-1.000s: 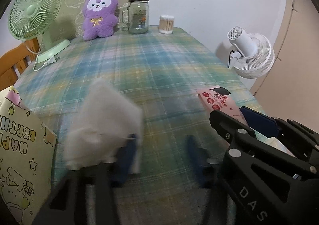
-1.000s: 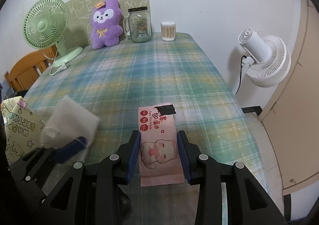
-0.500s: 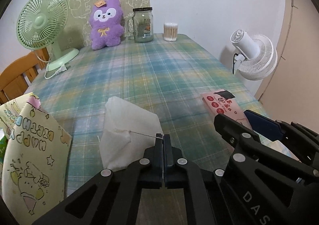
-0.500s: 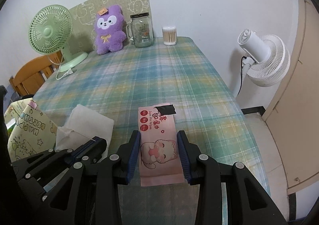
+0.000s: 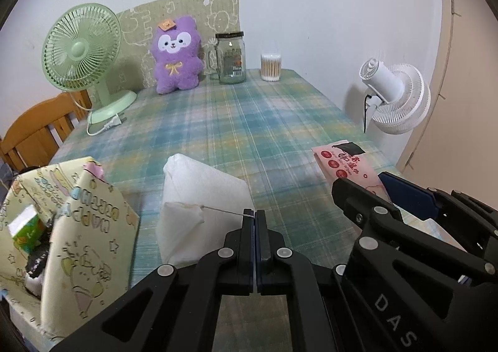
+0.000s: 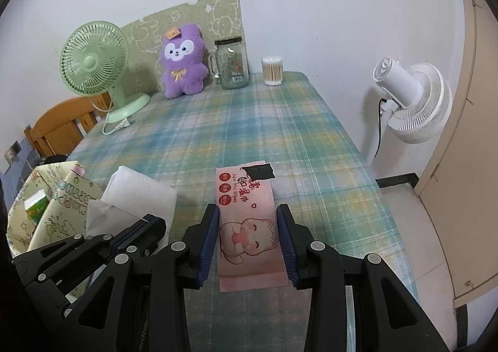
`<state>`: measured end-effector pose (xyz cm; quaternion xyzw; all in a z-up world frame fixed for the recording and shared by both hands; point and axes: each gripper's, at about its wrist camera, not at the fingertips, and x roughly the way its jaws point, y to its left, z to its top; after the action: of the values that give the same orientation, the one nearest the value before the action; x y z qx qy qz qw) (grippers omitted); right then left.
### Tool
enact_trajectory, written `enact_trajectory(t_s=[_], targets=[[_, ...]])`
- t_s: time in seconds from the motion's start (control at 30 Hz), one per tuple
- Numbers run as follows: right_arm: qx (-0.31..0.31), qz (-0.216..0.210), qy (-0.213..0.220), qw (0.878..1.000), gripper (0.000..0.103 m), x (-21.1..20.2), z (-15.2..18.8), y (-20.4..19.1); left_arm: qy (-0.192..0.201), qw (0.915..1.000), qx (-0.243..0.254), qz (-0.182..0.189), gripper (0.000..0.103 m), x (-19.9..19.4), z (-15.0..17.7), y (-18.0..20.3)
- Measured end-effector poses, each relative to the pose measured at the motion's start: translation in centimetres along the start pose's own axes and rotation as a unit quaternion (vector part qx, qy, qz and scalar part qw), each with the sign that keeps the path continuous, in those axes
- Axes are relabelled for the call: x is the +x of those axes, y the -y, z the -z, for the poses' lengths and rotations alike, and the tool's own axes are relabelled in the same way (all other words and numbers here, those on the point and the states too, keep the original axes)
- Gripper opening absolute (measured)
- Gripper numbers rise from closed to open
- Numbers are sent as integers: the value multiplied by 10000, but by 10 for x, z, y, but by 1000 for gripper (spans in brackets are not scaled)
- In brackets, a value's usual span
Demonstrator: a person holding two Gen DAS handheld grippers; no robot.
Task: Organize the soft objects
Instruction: 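Lift the white tissue bundle with the left tool while the right tool carries the pink package toward the box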
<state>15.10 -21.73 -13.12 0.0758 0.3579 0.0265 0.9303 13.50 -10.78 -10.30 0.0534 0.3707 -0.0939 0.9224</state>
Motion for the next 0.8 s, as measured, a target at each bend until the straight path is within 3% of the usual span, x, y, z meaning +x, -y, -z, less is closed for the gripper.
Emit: enact_trajectory(t_s=[0.8], targets=[[-95,-65,653,9978,41,-75,-17,-26,574,9982,60,-137,0,-84,-10,-10]])
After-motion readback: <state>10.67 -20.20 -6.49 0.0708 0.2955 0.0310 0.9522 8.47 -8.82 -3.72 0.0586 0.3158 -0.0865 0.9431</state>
